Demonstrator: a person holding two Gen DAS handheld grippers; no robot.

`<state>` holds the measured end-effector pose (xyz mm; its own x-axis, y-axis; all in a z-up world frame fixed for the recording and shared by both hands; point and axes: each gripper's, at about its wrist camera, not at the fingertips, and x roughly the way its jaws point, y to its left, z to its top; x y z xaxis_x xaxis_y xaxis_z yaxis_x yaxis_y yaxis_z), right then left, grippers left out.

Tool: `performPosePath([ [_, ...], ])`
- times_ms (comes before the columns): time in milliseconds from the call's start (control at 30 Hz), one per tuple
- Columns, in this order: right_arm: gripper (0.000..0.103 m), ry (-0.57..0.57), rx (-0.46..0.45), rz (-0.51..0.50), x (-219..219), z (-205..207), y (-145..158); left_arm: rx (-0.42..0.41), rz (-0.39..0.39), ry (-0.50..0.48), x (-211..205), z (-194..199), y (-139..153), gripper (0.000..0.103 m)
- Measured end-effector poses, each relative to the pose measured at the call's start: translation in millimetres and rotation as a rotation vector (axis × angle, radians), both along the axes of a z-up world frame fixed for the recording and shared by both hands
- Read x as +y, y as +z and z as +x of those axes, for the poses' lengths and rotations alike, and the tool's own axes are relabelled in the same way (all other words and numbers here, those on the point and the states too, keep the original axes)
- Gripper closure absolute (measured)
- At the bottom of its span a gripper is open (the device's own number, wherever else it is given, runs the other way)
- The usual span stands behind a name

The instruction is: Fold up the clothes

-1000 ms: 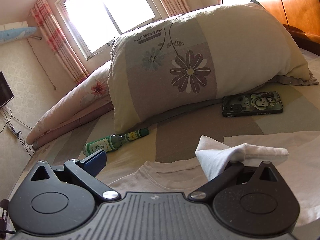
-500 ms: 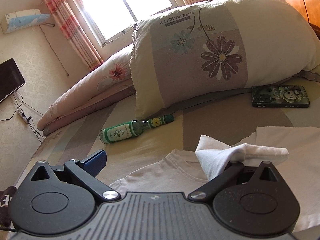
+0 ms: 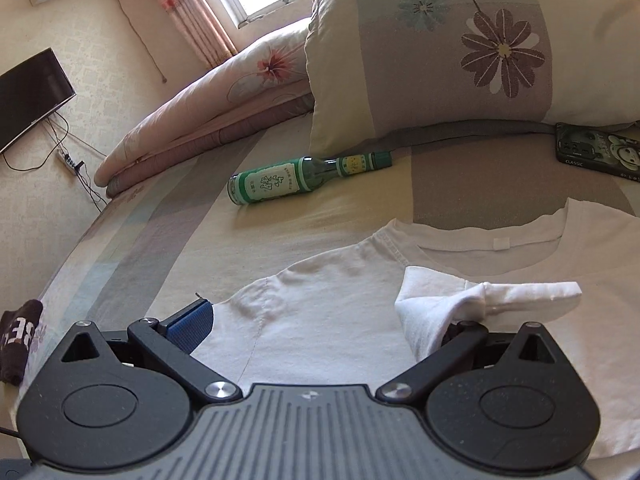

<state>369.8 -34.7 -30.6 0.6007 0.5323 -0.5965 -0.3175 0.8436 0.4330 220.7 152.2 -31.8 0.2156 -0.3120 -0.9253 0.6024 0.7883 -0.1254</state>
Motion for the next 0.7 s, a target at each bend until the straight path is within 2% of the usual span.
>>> performPosePath([
  [167,0.000,-0.029,0.064,0.011,-8,1,-8,-0.002,0.001,-0.004,-1,1,0,0.002],
  [333,0.000,-0.143,0.177,0.080,-30,2,-24,-0.011,-0.002,-0.012,0,1,1,0.002],
  [500,0.000,-0.206,0.178,0.131,-37,12,-24,-0.005,0.002,-0.010,2,1,-2,0.002],
  [700,0.000,-0.043,0.115,0.132,4,20,-8,0.000,-0.001,-0.009,2,-1,-4,0.002],
])
